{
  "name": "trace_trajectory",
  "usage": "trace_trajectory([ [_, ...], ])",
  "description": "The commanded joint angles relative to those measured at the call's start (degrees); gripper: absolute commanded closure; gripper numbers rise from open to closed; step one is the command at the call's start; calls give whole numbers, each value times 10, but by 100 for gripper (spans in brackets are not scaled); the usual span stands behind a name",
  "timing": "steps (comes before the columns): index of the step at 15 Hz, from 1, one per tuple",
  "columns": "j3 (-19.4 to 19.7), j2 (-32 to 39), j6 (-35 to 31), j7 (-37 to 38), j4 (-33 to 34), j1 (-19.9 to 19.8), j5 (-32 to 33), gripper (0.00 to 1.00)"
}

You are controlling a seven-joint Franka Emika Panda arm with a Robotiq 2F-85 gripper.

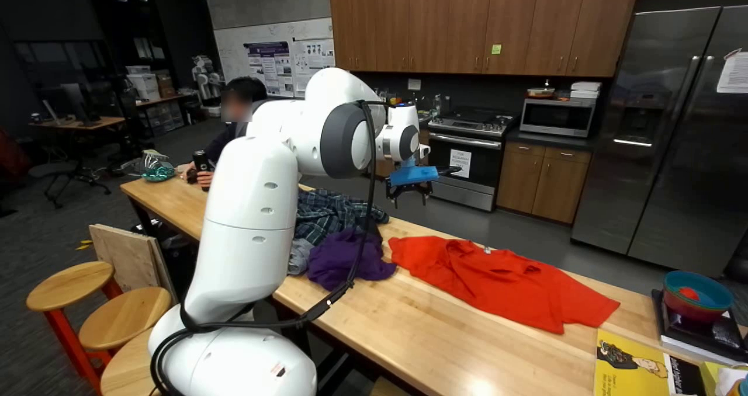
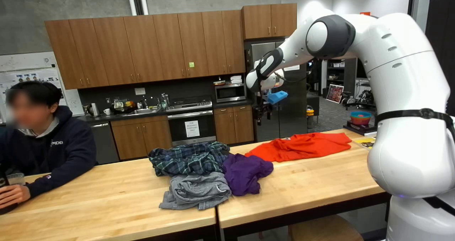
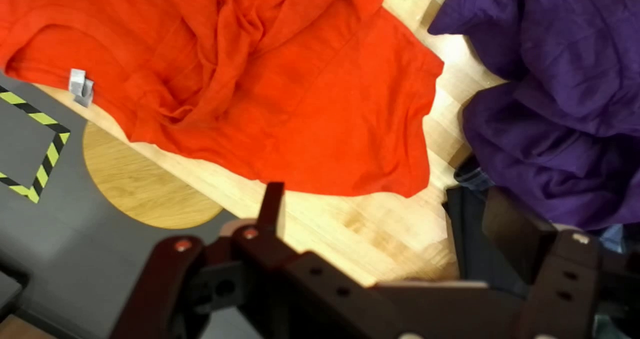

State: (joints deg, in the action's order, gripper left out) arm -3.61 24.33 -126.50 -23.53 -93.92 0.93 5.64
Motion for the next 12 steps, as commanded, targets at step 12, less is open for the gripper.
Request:
trace_trajectory([
  [12, -20, 29, -70, 56, 19, 0, -67, 0],
])
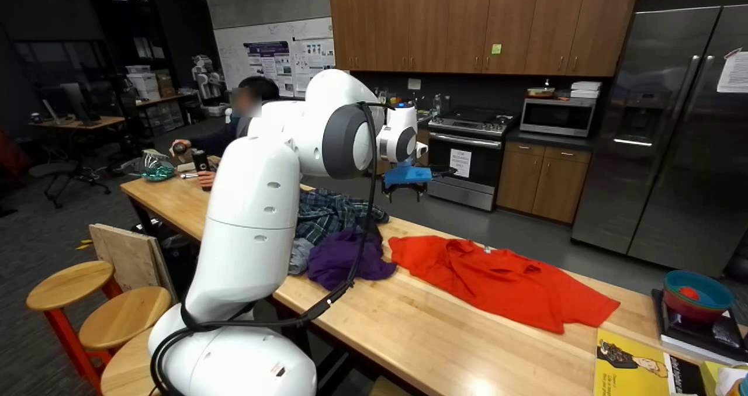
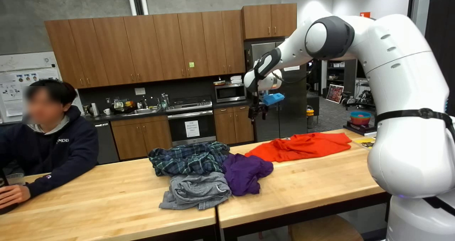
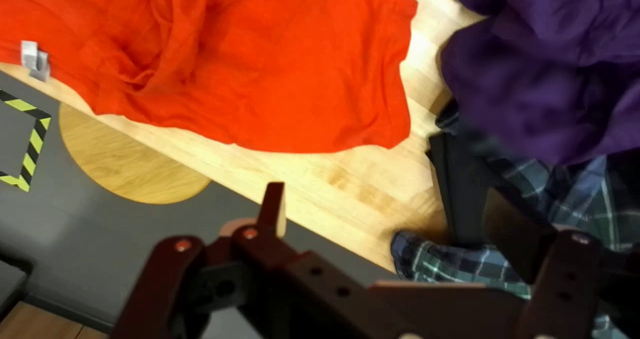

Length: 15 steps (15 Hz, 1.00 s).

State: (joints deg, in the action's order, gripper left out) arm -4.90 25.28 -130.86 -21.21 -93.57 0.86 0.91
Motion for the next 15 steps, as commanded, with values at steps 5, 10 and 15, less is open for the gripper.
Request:
trace_trajectory([
  [5, 10, 71, -39, 118, 41, 25, 7, 0],
  [10, 33, 145, -21, 175, 103, 48, 47, 0],
  [15, 54, 210, 7, 208, 176, 68, 77, 0],
])
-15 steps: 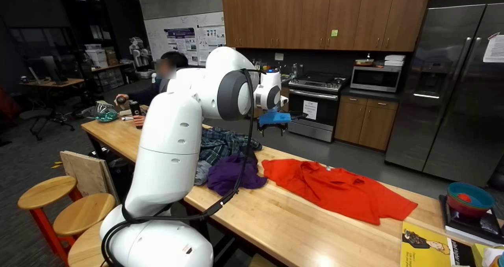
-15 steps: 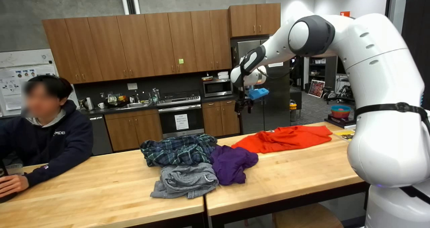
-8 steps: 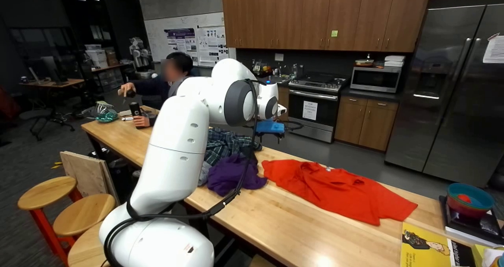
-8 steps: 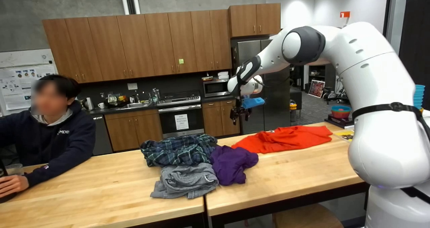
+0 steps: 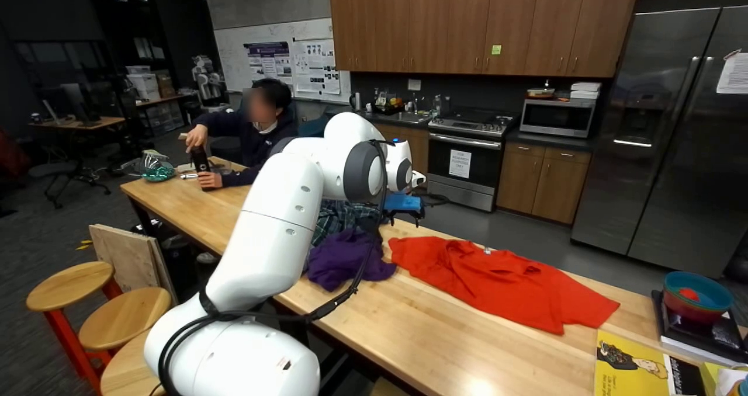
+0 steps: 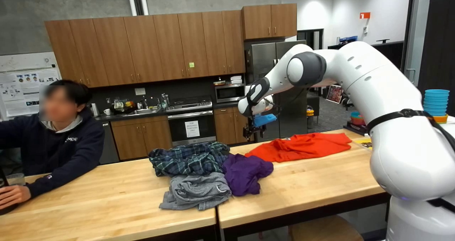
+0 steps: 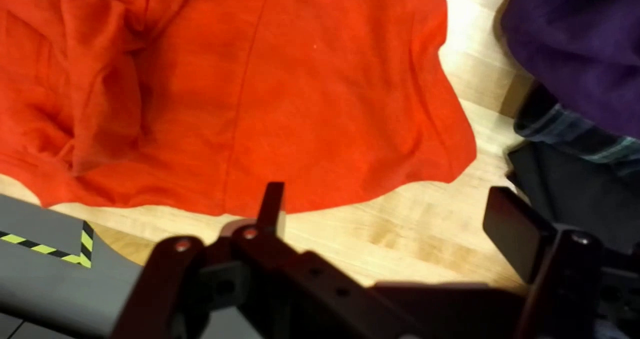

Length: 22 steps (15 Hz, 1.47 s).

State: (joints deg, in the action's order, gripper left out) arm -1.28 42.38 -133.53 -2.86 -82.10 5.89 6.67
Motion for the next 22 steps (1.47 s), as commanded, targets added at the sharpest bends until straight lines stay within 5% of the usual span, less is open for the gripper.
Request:
trace_trajectory([
  [1, 18, 49, 43, 25, 75, 19, 20, 0],
  [22, -25, 177, 210, -48, 243, 11, -6, 5],
])
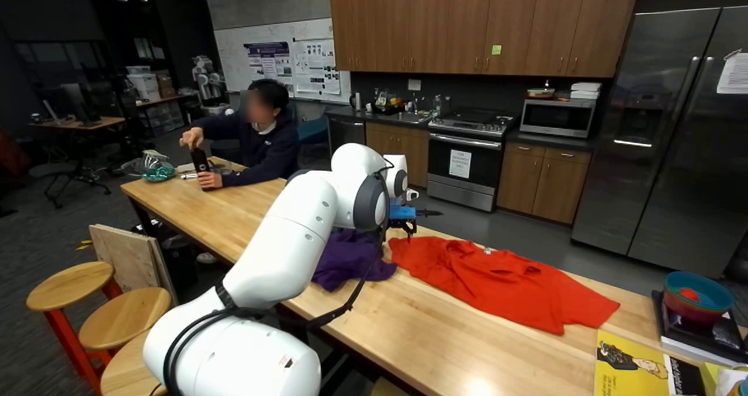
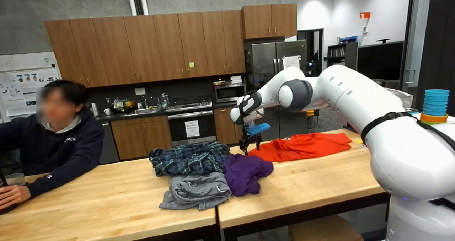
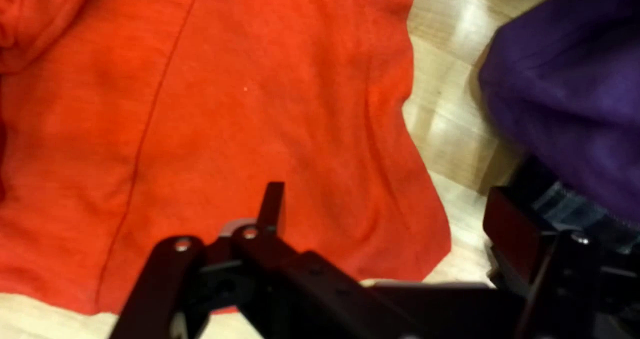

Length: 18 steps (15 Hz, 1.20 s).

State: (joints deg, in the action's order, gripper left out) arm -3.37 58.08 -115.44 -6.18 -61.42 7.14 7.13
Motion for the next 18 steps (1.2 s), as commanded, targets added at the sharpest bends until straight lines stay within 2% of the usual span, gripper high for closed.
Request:
trace_trajectory([
  [1, -3, 22, 38, -12, 39, -1, -12, 14],
  [3, -2, 26, 51, -9, 46, -3, -16, 30],
  [6, -4, 23, 62, -11, 48, -7, -21, 49],
  [11, -5, 19, 64, -13, 53, -11, -31, 90],
  [13, -4, 22, 68, -15, 59, -11, -32, 100],
  [14, -5, 24, 73, -16, 62, -11, -33, 62],
  [15, -6, 24, 79, -22, 64, -10, -32, 67],
  [16, -5, 26, 82, -26, 67, -9, -31, 66],
  [18, -6, 31, 94, -35, 73, -8, -30, 56],
])
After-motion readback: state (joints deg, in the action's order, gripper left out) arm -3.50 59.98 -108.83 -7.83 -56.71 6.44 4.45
